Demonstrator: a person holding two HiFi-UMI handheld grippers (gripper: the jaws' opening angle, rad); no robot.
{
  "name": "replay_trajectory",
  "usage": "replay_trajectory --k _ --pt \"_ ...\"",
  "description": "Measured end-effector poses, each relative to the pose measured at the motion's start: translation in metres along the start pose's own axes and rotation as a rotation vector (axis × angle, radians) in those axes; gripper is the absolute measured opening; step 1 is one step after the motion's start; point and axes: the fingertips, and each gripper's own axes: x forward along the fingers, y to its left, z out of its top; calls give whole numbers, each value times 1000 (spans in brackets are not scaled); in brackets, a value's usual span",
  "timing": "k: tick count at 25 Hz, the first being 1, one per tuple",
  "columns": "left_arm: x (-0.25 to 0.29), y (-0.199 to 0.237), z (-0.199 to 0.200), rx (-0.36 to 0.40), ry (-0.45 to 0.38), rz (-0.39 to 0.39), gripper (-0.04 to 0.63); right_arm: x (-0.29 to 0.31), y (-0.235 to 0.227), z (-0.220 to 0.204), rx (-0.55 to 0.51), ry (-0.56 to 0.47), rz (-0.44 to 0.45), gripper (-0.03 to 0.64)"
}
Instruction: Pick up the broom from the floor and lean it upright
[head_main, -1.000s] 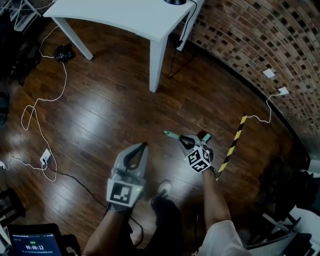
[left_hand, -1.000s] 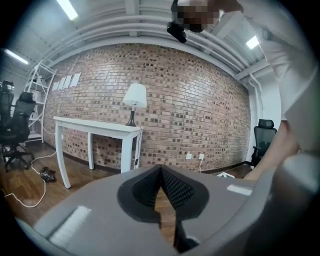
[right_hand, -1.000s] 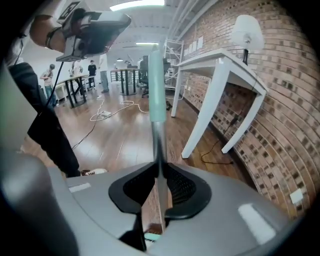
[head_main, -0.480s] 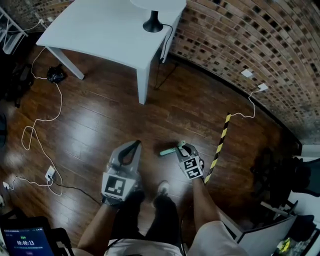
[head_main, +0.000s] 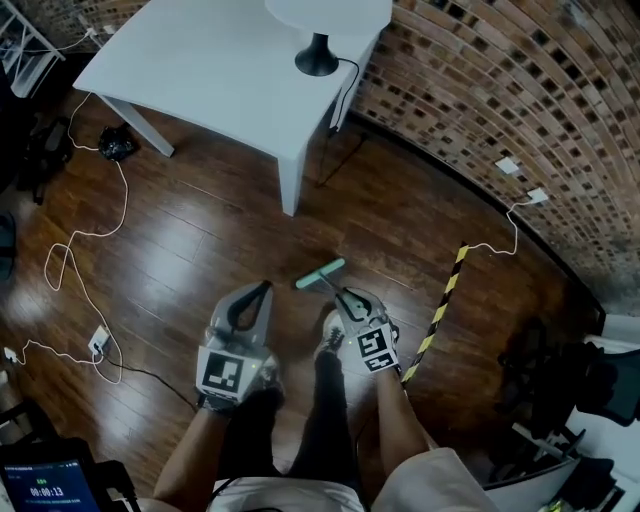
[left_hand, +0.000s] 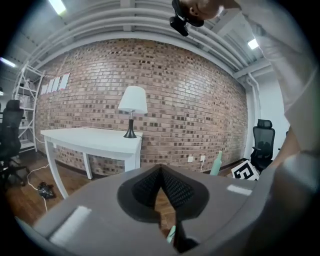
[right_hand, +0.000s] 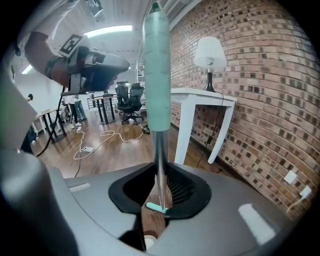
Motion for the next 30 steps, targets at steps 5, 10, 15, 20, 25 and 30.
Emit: replay_trajectory --k 5,10,15,20,25,30 --pt "34 7 -16 -26 45 77 -1 35 -37 5 -49 0 125 91" --pt "75 5 -27 -57 63 152 0 57 -74 11 -88 -3 218 89" --pt "112 10 -37 -83 37 166 0 70 -105 23 -92 -27 215 89" --pt "144 13 -44 -106 46 120 0 84 -125 30 -94 -46 193 89" --pt "163 31 -55 -125 39 102 0 101 -128 36 -106 -74 180 89" --pt "166 48 -56 -119 30 118 0 127 -128 45 -137 -75 204 89"
